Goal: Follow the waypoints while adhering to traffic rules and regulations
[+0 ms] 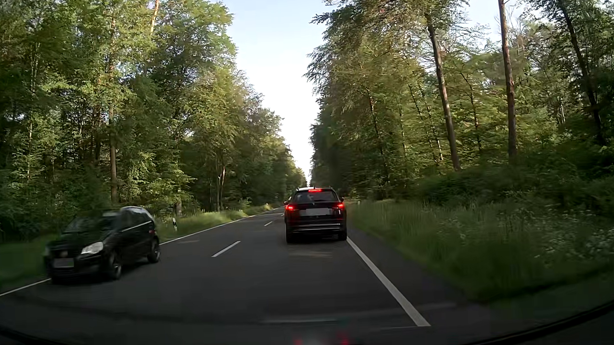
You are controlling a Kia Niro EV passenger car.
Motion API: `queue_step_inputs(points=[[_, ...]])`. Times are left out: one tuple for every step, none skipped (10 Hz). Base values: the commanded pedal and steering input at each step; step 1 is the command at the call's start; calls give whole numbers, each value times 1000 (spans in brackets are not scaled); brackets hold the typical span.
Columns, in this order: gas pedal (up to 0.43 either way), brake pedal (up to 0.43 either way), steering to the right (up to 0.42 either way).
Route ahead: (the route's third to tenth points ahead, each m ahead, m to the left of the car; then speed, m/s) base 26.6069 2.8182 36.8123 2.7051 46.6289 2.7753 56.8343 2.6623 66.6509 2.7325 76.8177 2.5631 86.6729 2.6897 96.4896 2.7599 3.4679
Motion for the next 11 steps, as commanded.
queue_step_inputs(points=[[0,0,-3],[0,0,0],[0,0,0],[0,0,0],[0,0,0],[0,0,0],[0,0,0],[0,0,0],[0,0,0],[0,6,0],[0,0,0]])
